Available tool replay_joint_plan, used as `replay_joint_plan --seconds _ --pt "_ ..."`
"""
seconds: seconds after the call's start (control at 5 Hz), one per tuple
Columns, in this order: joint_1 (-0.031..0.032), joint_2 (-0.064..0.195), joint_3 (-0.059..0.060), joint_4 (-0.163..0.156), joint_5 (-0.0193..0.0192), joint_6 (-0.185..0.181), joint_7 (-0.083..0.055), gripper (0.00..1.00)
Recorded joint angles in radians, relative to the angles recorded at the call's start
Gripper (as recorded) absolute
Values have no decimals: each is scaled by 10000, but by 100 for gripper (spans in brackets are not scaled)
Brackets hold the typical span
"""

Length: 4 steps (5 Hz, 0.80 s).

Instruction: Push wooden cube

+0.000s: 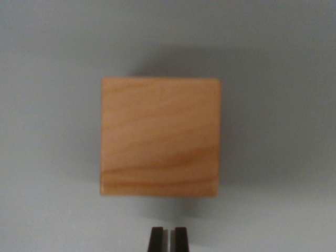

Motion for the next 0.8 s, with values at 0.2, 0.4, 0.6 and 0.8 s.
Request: replay_joint_plan --seconds 0.2,0.4,0.6,0.8 --pt "0 0 0 0 0 0 0 100" --pt "-18 260 -27 413 -17 153 -45 100" --pt "-18 260 -27 413 -17 153 -45 100" --pt "-37 540 -56 856 -36 317 -94 100"
